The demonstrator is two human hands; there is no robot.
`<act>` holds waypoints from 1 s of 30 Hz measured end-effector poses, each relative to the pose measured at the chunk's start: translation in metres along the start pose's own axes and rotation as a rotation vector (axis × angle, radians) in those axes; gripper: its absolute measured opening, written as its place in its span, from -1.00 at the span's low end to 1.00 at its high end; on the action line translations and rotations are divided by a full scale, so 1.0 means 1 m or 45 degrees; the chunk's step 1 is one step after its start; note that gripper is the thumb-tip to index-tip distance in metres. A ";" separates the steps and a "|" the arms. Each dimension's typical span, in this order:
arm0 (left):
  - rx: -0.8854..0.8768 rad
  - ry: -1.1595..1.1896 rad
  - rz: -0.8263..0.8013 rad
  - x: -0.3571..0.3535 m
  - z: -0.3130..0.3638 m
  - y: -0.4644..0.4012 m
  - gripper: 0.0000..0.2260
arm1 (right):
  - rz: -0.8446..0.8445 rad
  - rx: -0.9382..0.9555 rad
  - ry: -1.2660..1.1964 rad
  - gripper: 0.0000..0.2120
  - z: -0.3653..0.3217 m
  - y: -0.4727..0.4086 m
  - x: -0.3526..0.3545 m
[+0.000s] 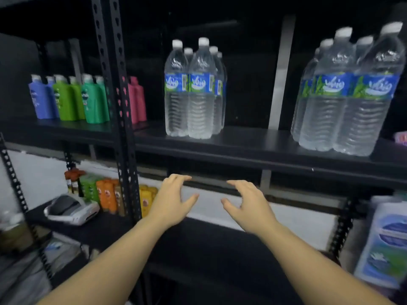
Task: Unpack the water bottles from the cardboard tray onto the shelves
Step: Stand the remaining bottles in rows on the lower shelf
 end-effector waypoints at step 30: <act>1.082 -0.004 -0.785 -0.201 -0.215 0.485 -0.59 | -1.042 -0.479 -0.280 -0.50 0.139 0.360 -0.345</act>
Point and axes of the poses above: each hand's wrist, its own y-axis away from the middle knuckle, its own x-axis out of the back of the hand, z = x × y, the point moved 8 cm from there along -y, towards the middle knuckle, and after that the axes turned 3 degrees about x, right-handed, at the moved point
